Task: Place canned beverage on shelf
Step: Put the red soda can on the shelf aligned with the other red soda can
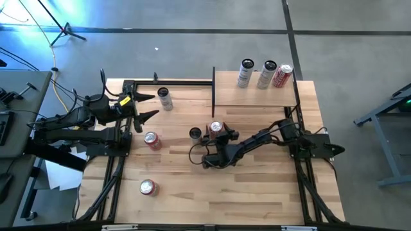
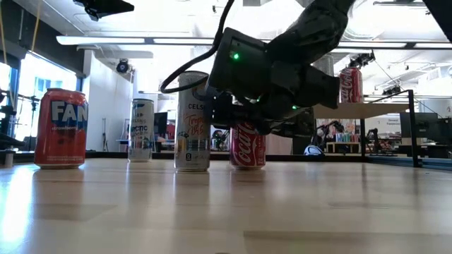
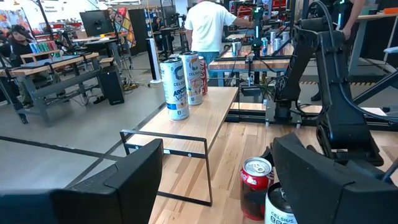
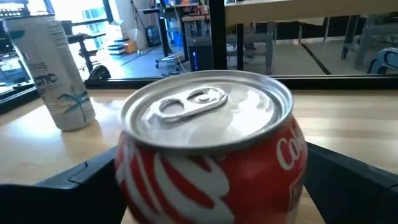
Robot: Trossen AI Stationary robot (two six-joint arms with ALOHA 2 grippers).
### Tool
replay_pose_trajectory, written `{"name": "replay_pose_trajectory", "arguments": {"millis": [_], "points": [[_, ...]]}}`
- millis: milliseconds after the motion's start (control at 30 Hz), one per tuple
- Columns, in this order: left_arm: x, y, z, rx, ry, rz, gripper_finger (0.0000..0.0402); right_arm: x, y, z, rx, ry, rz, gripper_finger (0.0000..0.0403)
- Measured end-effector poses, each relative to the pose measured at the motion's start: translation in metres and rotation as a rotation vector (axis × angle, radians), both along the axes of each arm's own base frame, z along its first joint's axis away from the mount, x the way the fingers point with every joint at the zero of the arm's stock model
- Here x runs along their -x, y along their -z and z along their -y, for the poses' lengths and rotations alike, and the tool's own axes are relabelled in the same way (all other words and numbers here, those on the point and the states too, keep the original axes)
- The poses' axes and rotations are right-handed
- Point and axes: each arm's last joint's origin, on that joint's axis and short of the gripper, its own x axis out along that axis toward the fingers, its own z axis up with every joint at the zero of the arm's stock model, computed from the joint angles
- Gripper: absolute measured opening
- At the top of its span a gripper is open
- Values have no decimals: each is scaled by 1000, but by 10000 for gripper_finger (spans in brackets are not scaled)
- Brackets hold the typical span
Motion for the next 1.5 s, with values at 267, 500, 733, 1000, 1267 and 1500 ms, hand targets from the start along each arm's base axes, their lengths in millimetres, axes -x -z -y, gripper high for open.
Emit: {"name": "replay_pose_trajectory", "arguments": {"millis": [267,500,733,1000,1267,1500], "points": [[0,0,0,0,0,1,280,0,0,3,-23,19,79,360],[0,0,0,0,0,1,280,-3,-1,-8,-37,-9,118,284],[0,0,0,0,0,1,280,-7,-7,-20,-16,-52,52,284],[0,0,0,0,0,1,280,-12,-27,-23,43,-36,-14,284],[0,0,0,0,1,0,280,-4,-59,-20,78,-1,-73,284],[0,0,0,0,0,1,280,19,-92,-14,54,60,-64,284]]}}
